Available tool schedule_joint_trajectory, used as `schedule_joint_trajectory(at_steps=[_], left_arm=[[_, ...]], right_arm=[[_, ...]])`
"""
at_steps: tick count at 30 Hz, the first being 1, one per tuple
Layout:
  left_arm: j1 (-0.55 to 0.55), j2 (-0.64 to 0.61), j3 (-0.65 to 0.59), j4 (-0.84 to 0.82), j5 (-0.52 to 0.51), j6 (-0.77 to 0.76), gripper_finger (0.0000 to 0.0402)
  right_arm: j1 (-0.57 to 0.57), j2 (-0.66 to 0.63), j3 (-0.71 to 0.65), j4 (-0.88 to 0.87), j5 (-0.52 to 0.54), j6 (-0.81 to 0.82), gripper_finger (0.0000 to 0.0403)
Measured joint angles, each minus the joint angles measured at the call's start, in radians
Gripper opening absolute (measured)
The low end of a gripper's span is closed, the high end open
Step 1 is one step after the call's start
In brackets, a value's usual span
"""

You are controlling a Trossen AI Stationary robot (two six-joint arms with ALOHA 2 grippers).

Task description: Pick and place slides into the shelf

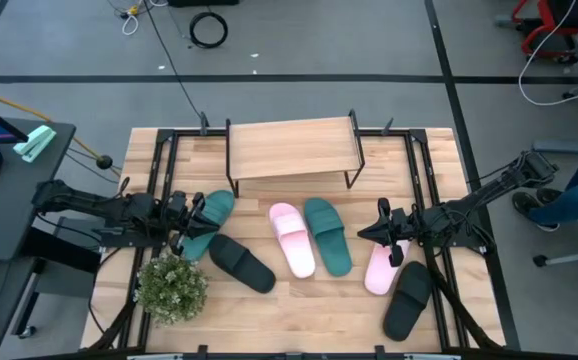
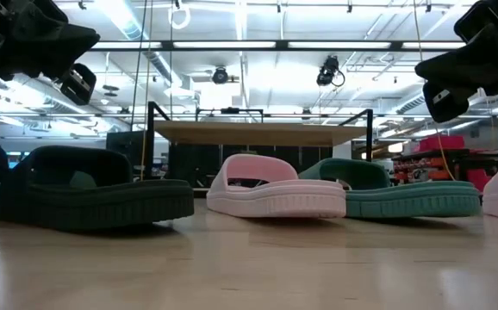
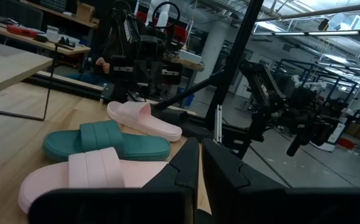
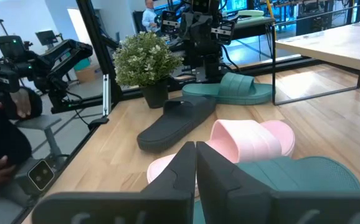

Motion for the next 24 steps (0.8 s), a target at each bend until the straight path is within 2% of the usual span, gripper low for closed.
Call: schedule_joint_trajectory(at_steps=[9, 17, 21, 24], left_arm=[[0.0, 0.0, 0.0, 0.003, 0.0, 0.0, 0.0036], [0.002, 0.0, 0.0, 0.046, -0.002, 0.011, 0.0024], [0.004, 0.0, 0.016, 0.065, -0.005, 0.173, 0.0022], [0.002, 0.012, 0.081, 0.052, -0.005, 0.339, 0.004]], right_arm=[[0.0, 0.0, 0.0, 0.0, 0.0, 0.0, 0.0019], [0.0, 0.0, 0.0, 0.0, 0.0, 0.0, 0.0019], [0.0, 0.0, 0.0, 0.0, 0.0, 0.0, 0.0019], [0.0, 0.0, 0.0, 0.0, 0.0, 0.0, 0.0019]])
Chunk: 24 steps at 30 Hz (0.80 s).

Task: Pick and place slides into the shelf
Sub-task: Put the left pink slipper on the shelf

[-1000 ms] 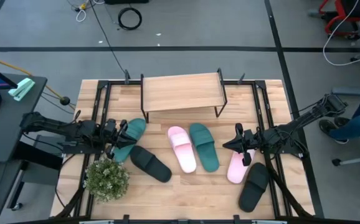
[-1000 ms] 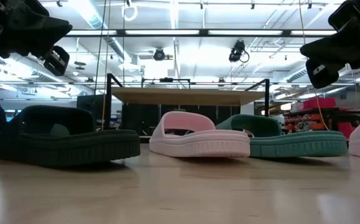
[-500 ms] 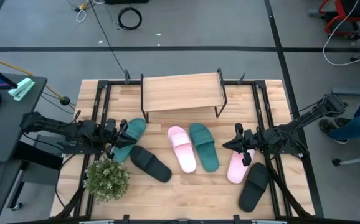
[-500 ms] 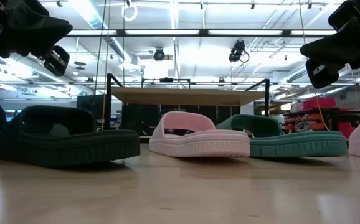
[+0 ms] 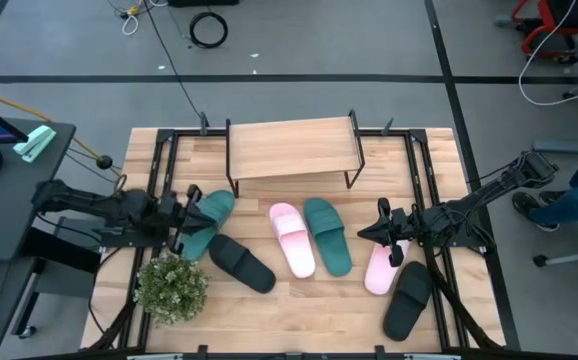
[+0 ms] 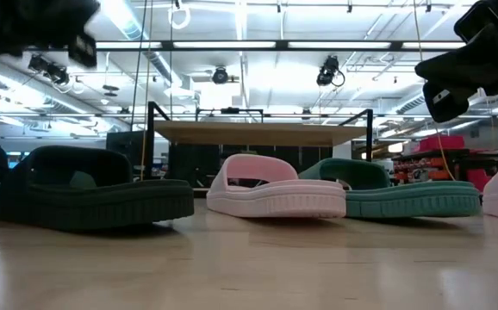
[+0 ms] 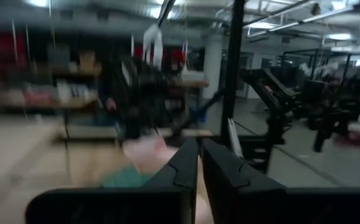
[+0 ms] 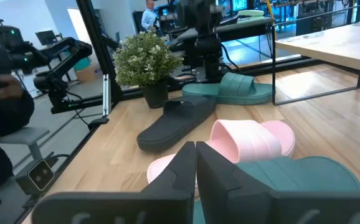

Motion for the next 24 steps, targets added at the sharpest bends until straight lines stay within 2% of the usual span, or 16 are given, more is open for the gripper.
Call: schedule_joint_trajectory(at_steps=[6, 9, 12, 15, 19, 24], left_arm=[[0.0, 0.113, 0.21, -0.182, -0.029, 0.186, 0.0124], [0.0, 0.206, 0.335, -0.331, -0.13, 0.218, 0.0166], [0.0, 0.298, 0.461, -0.462, -0.23, 0.27, 0.0195], [0.0, 0.387, 0.574, -0.563, -0.282, 0.289, 0.0207], [0.0, 0.483, 0.685, -0.681, -0.293, 0.219, 0.0202], [0.0, 0.553, 0.745, -0.764, -0.293, 0.178, 0.0185]], right_arm=[[-0.001, 0.0, 0.0, 0.001, 0.001, -0.021, 0.0019], [-0.001, 0.0, 0.0, 0.008, 0.001, -0.106, 0.0019], [-0.001, 0.0, 0.0, 0.053, 0.0, -0.084, 0.0019], [-0.001, 0.0, 0.001, 0.085, 0.001, -0.019, 0.0019], [0.0, -0.001, 0.022, 0.112, 0.005, -0.054, 0.0019], [-0.002, 0.013, 0.04, 0.099, 0.005, -0.024, 0.0019]])
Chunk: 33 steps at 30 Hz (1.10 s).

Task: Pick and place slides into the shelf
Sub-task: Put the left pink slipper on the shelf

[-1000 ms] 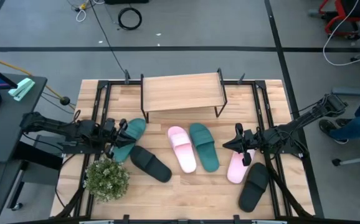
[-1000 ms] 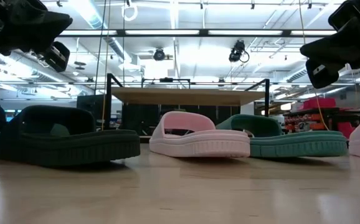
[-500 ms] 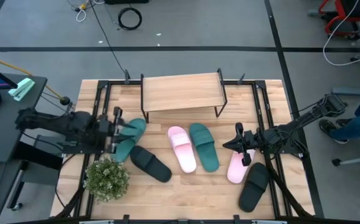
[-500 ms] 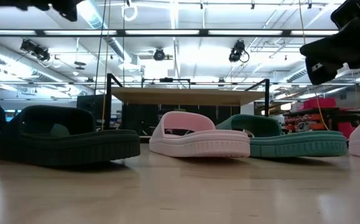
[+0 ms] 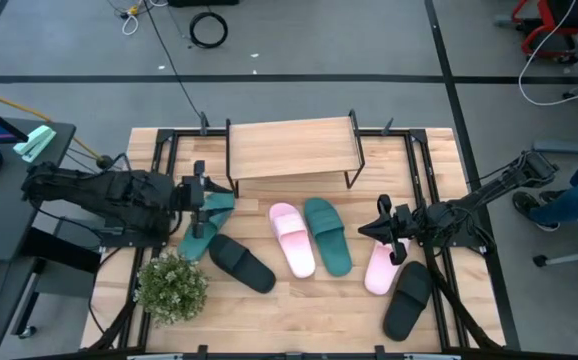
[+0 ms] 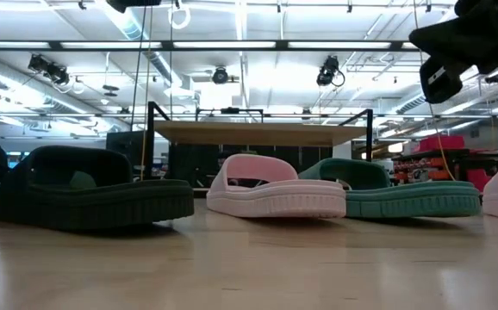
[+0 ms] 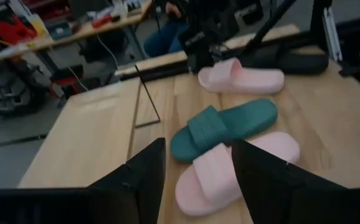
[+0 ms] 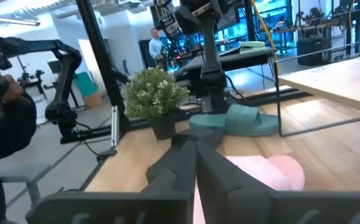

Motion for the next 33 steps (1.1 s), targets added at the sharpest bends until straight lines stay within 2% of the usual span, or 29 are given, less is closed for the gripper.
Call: schedule_joint_trajectory(at_steps=[4, 12, 15, 20, 22, 25, 29, 33], left_arm=[[0.0, 0.041, 0.001, -0.003, 0.0, 0.035, 0.0177], [0.0, 0.203, 0.001, 0.004, 0.0, -0.054, 0.0192], [0.0, 0.254, 0.001, 0.011, 0.0, -0.054, 0.0198], [0.0, 0.299, 0.001, 0.012, 0.0, 0.003, 0.0197], [0.002, 0.307, 0.001, 0.028, -0.002, 0.004, 0.0195], [0.003, 0.308, 0.001, 0.05, -0.006, 0.005, 0.0195], [0.003, 0.305, 0.001, 0.091, -0.023, 0.006, 0.02], [0.003, 0.305, 0.001, 0.093, -0.063, 0.006, 0.0203]], right_arm=[[0.0, 0.003, 0.003, -0.004, 0.0, 0.018, 0.0019], [-0.038, 0.016, 0.018, -0.052, 0.016, -0.037, 0.0038], [-0.061, 0.028, 0.072, -0.16, 0.016, -0.063, 0.0063], [-0.12, 0.097, 0.237, -0.453, 0.034, -0.07, 0.0114], [-0.138, 0.157, 0.314, -0.516, 0.033, -0.084, 0.0133], [-0.143, 0.291, 0.432, -0.563, 0.018, -0.195, 0.0155], [-0.143, 0.519, 0.582, -0.616, 0.016, -0.319, 0.0173], [-0.155, 0.743, 0.699, -0.626, 0.045, -0.377, 0.0179]])
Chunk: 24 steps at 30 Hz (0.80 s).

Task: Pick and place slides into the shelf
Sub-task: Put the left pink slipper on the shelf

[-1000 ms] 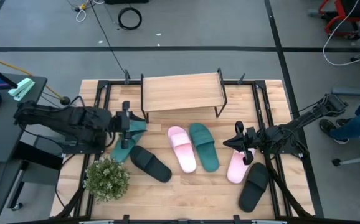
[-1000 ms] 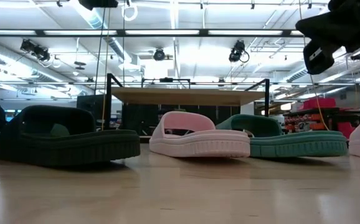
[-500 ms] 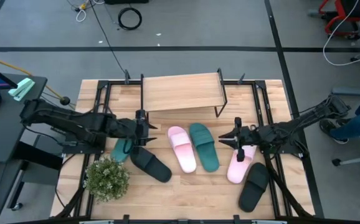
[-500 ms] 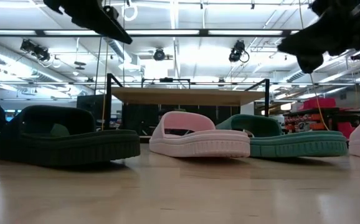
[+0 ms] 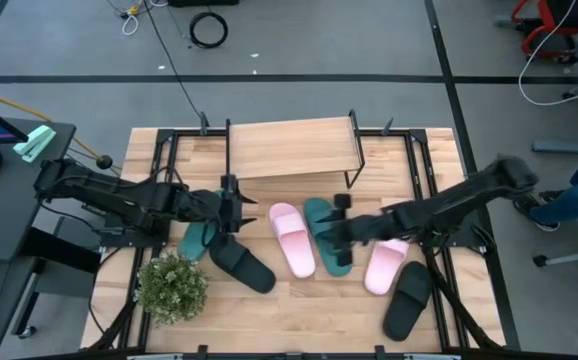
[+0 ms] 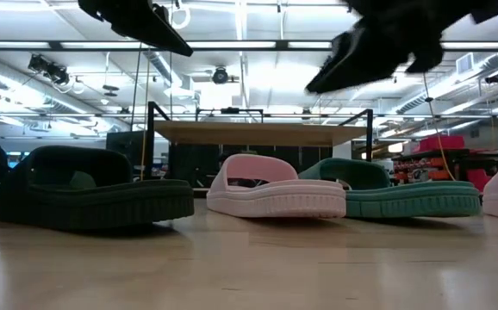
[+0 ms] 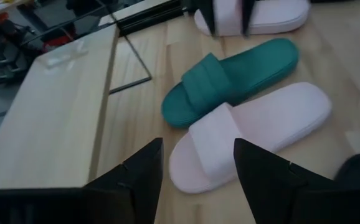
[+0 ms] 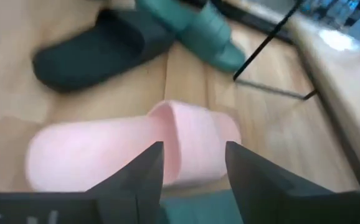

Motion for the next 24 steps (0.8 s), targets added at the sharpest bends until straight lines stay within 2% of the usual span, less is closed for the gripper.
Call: schedule_joint_trajectory(at_steps=[5, 9, 14, 19, 21, 24], left_arm=[[0.0, 0.0, 0.0, -0.003, -0.054, 0.001, 0.02], [0.0, 0.0, 0.0, -0.005, -0.06, 0.001, 0.0193], [0.0, 0.0, 0.0, -0.007, -0.06, 0.001, 0.019], [0.0, 0.0, 0.0, -0.006, -0.06, 0.001, 0.0194], [0.0, 0.0, 0.0, -0.007, -0.06, 0.001, 0.0196], [0.0, 0.0, 0.0, -0.007, -0.06, 0.0, 0.0196]], right_arm=[[-0.037, 0.217, 0.144, 0.0, 0.006, -0.055, 0.0179], [-0.069, 0.331, 0.251, -0.015, 0.003, -0.048, 0.0179], [-0.082, 0.409, 0.344, -0.118, -0.05, -0.044, 0.0178], [-0.08, 0.464, 0.368, -0.173, -0.058, -0.052, 0.0178], [-0.087, 0.482, 0.369, -0.169, -0.032, -0.052, 0.0178], [-0.098, 0.499, 0.368, -0.173, 0.066, -0.054, 0.0178]])
